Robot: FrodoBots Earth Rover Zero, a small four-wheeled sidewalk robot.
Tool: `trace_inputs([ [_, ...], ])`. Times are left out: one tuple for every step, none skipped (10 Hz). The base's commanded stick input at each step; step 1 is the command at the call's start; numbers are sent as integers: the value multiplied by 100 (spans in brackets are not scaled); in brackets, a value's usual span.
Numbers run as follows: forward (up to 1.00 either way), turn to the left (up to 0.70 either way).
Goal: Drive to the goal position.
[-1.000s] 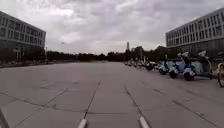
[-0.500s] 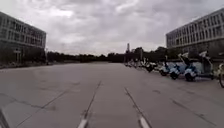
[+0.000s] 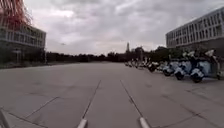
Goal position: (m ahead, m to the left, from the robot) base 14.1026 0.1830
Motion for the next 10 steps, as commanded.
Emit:
trace_inputs([
  [70,0],
  [70,0],
  [70,0],
  [70,0],
  [70,0],
  [70,0],
  [70,0],
  [70,0],
  [70,0],
  [70,0],
])
